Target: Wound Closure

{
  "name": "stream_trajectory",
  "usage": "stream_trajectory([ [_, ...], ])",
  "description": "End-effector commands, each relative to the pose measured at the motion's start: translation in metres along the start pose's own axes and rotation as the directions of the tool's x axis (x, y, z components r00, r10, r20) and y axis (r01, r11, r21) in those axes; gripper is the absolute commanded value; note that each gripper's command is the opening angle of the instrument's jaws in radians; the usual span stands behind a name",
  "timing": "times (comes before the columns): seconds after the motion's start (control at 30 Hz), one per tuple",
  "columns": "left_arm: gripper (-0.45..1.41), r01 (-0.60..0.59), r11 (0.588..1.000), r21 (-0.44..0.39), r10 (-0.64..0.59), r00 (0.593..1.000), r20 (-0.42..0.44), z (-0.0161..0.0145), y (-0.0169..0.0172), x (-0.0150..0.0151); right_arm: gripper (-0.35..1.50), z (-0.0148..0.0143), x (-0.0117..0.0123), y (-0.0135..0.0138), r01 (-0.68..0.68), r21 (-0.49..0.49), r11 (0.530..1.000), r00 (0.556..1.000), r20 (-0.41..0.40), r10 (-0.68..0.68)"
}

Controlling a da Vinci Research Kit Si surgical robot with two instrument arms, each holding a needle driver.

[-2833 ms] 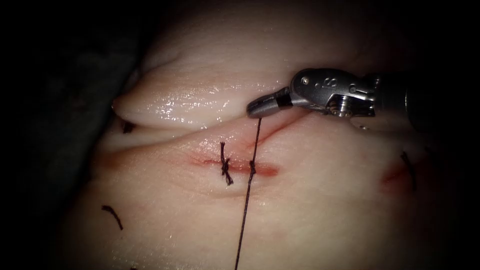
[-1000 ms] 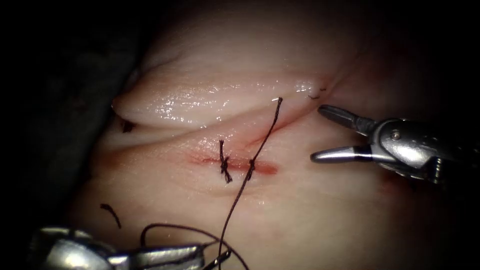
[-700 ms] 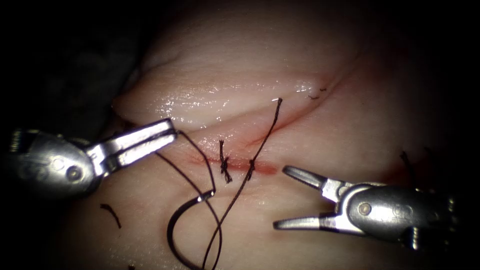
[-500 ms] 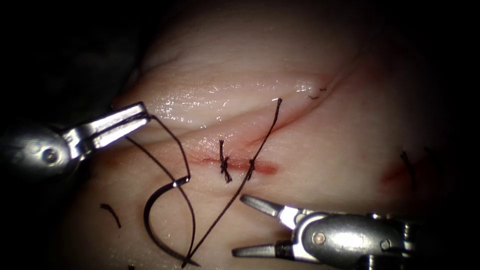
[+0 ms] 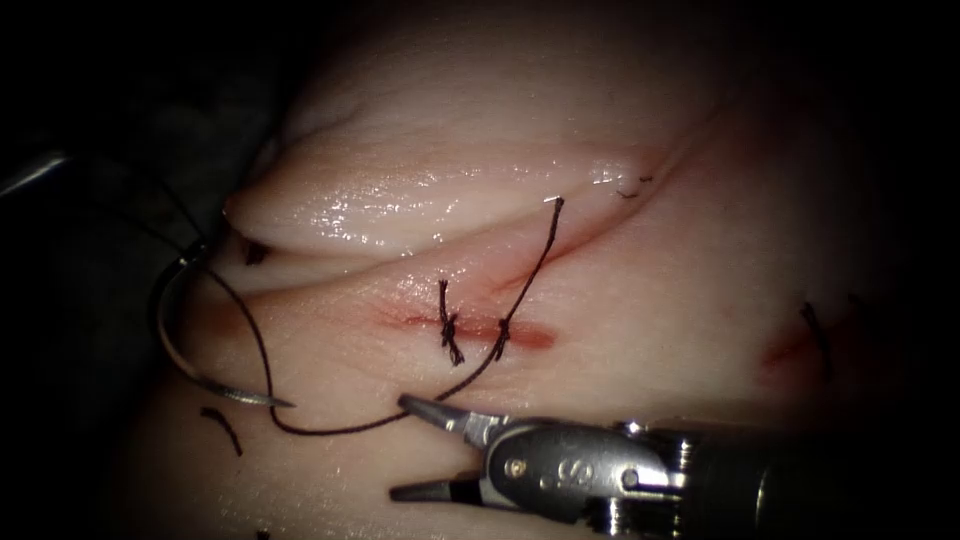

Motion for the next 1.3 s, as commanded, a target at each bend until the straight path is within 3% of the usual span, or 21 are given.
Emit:
stream_trajectory([
  [0.03,-0.45,-0.004,1.0,0.003,0.004,1.0,0.004,0.0003,0.0007,-0.0005,1.33,0.0019,-0.0003,-0.0006,0.005,0.006,1.0,1.0,0.01,-0.005],
  [0.4,-0.45,-0.036,0.999,0.013,0.035,0.998,0.051,-0.0018,0.0018,-0.0011,1.3,0.0046,0.0001,0.0004,0.062,-0.095,0.994,0.989,0.143,-0.048],
  [0.63,-0.45,-0.032,0.999,-0.003,0.033,0.997,0.067,-0.0027,0.0026,-0.0007,1.2,0.0071,0.0007,0.0008,0.149,-0.081,0.986,0.956,0.267,-0.122],
  [0.8,-0.45,-0.034,0.999,-0.014,0.035,0.997,0.072,-0.0028,0.0027,-0.0007,0.57,0.0078,0.001,0.0003,0.162,-0.056,0.985,0.946,0.294,-0.138],
  [0.83,-0.45,-0.035,0.999,-0.016,0.036,0.997,0.073,-0.0028,0.0027,-0.0008,0.29,0.0077,0.001,0.0002,0.162,-0.051,0.985,0.945,0.296,-0.14],
  [0.87,-0.45,-0.028,0.999,-0.022,0.029,0.997,0.076,-0.0028,0.0027,-0.0008,-0.17,0.0076,0.001,0.0001,0.163,-0.042,0.986,0.942,0.304,-0.143],
  [0.9,-0.45,-0.026,0.999,-0.028,0.028,0.996,0.08,-0.0028,0.0028,-0.001,-0.35,0.0072,0.001,0.0,0.161,-0.02,0.987,0.942,0.302,-0.148],
  [0.93,-0.45,-0.003,0.999,-0.041,0.006,0.996,0.089,-0.0027,0.0029,-0.0013,-0.35,0.0065,0.0011,-0.0001,0.159,-0.007,0.987,0.943,0.299,-0.15],
  [1.0,0.2,0.028,0.999,-0.035,-0.024,0.994,0.108,-0.0026,0.0031,-0.002,-0.35,0.0052,0.0013,0.0,0.155,-0.001,0.988,0.947,0.286,-0.148],
  [1.03,0.37,0.034,0.999,-0.005,-0.033,0.99,0.139,-0.0026,0.0032,-0.0024,-0.35,0.0046,0.0014,0.0,0.155,-0.007,0.988,0.948,0.282,-0.147],
  [1.2,0.99,0.093,0.988,0.121,-0.121,0.96,0.253,-0.0023,0.0033,-0.0038,-0.35,0.0006,0.0021,0.001,0.131,-0.073,0.989,0.96,0.258,-0.108],
  [1.3,1.24,0.117,0.987,0.111,-0.143,0.951,0.274,-0.0022,0.0034,-0.0039,-0.35,-0.0014,0.0023,0.0021,0.1,-0.112,0.989,0.966,0.251,-0.069],
])
